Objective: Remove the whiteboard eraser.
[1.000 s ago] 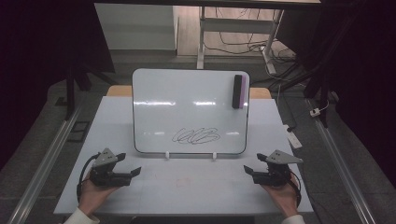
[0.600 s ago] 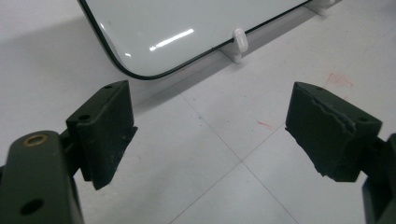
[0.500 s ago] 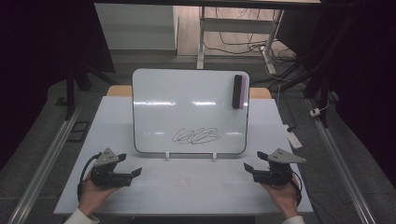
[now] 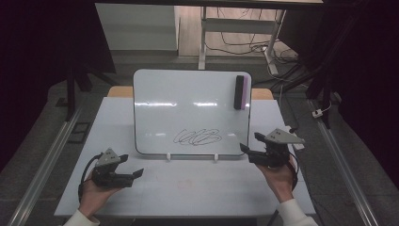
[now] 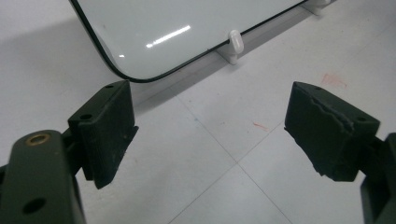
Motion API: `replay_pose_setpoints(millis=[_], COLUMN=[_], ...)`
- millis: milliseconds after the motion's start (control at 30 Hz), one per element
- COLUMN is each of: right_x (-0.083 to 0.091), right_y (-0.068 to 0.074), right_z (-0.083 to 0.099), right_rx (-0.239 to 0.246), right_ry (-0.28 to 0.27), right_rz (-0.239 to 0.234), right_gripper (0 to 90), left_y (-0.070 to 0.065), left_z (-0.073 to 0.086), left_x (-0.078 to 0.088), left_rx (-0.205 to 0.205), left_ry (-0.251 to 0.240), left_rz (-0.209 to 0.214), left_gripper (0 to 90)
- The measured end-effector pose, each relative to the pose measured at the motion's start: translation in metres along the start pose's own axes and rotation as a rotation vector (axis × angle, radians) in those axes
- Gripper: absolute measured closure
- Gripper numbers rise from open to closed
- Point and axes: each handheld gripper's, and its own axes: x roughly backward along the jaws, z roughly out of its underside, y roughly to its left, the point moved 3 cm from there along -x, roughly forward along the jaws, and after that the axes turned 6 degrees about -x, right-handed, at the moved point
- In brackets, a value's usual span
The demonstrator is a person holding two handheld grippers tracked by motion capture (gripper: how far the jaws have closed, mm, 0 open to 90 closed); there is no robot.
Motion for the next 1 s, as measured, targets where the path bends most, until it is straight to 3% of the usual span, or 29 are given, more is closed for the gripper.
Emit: replay_pose_setpoints(millis=[233, 367, 533, 733, 1000], right_x=[-0.014, -0.022, -0.033, -0.045, -0.057], right_y=[-0.003, -0.007, -0.01, -0.01, -0.011], right_z=[-0.029, -0.056, -0.077, -0.09, -0.093], right_rx=[-0.015, -0.051, -0.052, -0.048, -0.06], right_ry=[-0.024, -0.067, -0.066, -0.071, -0.069], right_rz=[0.043, 0.059, 0.096, 0.138, 0.186], right_gripper=[28.7, 29.5, 29.7, 32.0, 36.6], left_y=[0.0, 0.0, 0.0, 0.0, 0.0], left_z=[0.002, 0.002, 0.003, 0.004, 0.005], left_x=[-0.001, -0.002, -0.003, -0.003, -0.004], left_rx=[-0.004, -0.001, -0.006, -0.009, -0.008], left_ry=[0.008, 0.01, 0.018, 0.021, 0.025], left_rz=[0.002, 0.003, 0.003, 0.002, -0.004], left_gripper=[17.0, 17.0, 16.9, 16.9, 16.5])
